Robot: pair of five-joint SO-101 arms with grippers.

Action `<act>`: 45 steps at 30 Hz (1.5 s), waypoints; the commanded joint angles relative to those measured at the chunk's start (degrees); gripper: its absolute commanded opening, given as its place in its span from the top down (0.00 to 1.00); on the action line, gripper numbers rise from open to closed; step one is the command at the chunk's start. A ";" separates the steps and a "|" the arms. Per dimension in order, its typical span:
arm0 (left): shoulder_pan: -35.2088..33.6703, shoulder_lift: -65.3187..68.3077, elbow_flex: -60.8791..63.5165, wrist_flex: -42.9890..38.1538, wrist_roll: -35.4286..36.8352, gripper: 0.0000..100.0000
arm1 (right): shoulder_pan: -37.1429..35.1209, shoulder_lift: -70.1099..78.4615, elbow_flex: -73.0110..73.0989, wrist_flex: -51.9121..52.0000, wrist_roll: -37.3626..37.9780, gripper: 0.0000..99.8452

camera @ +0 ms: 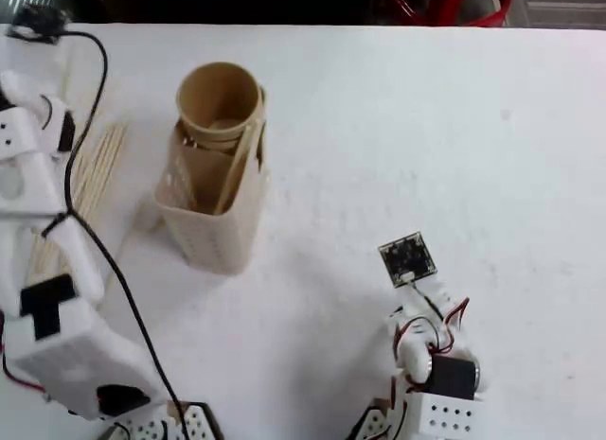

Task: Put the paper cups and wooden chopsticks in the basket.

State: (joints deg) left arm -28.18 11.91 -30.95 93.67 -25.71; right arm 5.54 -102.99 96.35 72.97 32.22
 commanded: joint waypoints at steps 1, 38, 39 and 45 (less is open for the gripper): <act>4.79 -14.20 2.64 -0.88 5.27 0.98 | 0.04 -0.75 0.53 0.48 0.18 0.98; 32.04 -67.30 75.69 -63.03 17.67 0.84 | 1.98 -0.84 0.53 0.48 0.18 0.98; 31.52 -67.38 74.11 -61.89 17.14 0.85 | 1.89 -0.84 0.53 0.48 0.18 0.98; 27.47 -67.21 58.73 -51.60 15.12 0.86 | 1.89 -0.84 0.53 0.48 0.18 0.98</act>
State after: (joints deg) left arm 2.07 -53.93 38.33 37.32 -9.98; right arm 7.03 -102.99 96.35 73.23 32.31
